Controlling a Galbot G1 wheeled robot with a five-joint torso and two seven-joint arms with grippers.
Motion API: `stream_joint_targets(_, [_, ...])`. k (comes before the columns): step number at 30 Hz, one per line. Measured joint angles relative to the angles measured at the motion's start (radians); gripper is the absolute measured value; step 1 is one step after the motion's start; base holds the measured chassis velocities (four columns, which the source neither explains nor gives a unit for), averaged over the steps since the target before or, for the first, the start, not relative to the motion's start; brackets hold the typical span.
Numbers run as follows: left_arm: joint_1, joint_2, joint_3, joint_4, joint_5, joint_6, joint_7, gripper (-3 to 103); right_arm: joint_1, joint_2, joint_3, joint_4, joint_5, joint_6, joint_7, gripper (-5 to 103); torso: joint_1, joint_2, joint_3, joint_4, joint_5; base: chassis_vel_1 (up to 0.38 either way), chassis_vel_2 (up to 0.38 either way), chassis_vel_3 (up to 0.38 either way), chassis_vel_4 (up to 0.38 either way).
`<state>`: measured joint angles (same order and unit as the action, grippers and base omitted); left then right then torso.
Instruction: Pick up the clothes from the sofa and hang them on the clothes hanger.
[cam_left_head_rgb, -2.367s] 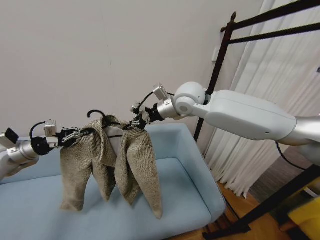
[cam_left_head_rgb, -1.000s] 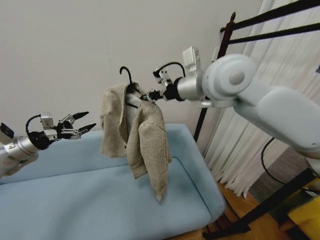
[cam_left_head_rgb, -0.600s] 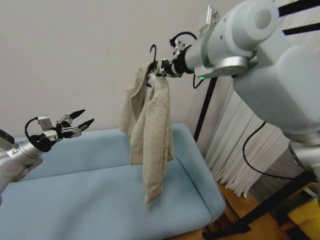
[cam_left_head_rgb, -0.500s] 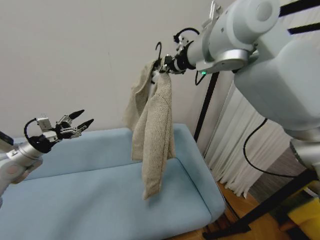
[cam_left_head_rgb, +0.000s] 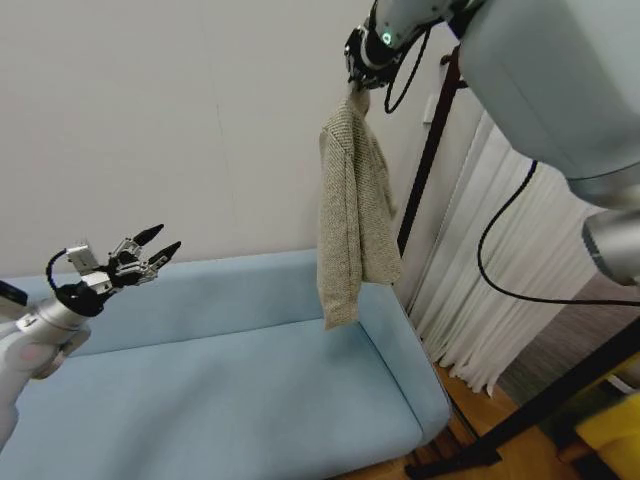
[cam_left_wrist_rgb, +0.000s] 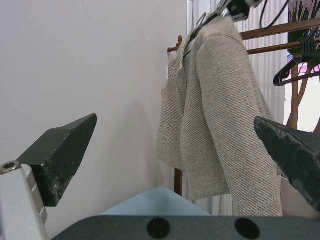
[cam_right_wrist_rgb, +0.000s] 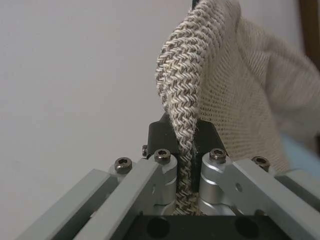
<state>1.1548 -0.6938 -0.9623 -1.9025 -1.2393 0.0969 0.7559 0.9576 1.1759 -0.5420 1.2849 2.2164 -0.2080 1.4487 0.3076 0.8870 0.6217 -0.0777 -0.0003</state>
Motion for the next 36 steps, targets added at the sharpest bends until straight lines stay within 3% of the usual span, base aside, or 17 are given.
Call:
stream_joint_targets(1, [0.000,-0.004,-0.001,0.001,0.000,-0.001,0.007,100,-0.010,0.005,-0.037,-0.036,-0.121,-0.015,-0.021,4,0.000,0.000,0.000,0.0001,0.0003,0.000,0.000,0.000,0.000])
stream_joint_targets(2, [0.000,-0.005,-0.002,0.002,0.000,-0.001,0.010,100,-0.015,0.008,-0.056,-0.061,-0.183,-0.023,-0.033,4,0.000,0.000,0.000,0.0001,0.0004,0.000,0.000,0.000,0.000])
stream_joint_targets(7, [-0.002,-0.017,-0.006,0.008,-0.001,-0.004,0.017,100,-0.038,0.024,-0.074,-0.151,-0.317,-0.039,-0.060,4,0.000,0.000,0.000,-0.0003,0.0004,0.000,0.000,0.000,0.000])
stream_joint_targets(16, [-0.006,-0.043,0.000,0.013,0.016,-0.004,0.016,100,-0.063,0.024,-0.040,-0.260,-0.363,-0.093,-0.123,4,0.000,0.000,0.000,0.0000,0.0003,0.000,0.000,0.000,0.000])
stream_joint_targets(22, [-0.011,-0.070,0.014,0.018,0.048,-0.001,0.018,100,-0.091,-0.018,-0.076,-0.311,-0.470,-0.127,-0.203,4,0.000,0.000,0.000,-0.0002,0.0007,0.000,0.000,0.000,0.000])
stream_joint_targets(24, [-0.016,-0.082,0.023,0.022,0.063,0.002,0.019,100,-0.093,-0.026,-0.089,-0.387,-0.556,-0.140,-0.261,4,0.000,0.000,0.000,-0.0004,0.0007,0.000,0.000,0.000,0.000])
stream_joint_targets(27, [-0.019,-0.096,0.029,0.031,0.079,0.003,0.020,100,-0.087,-0.034,-0.111,-0.452,-0.604,-0.152,-0.326,4,0.000,0.000,0.000,-0.0003,0.0007,0.000,0.000,0.000,0.000])
stream_joint_targets(36, [-0.006,-0.130,0.032,0.042,0.112,0.003,0.049,100,-0.086,-0.036,-0.108,-0.579,-0.683,-0.159,-0.419,4,0.000,0.000,0.000,-0.0001,0.0005,0.000,0.000,0.000,0.000])
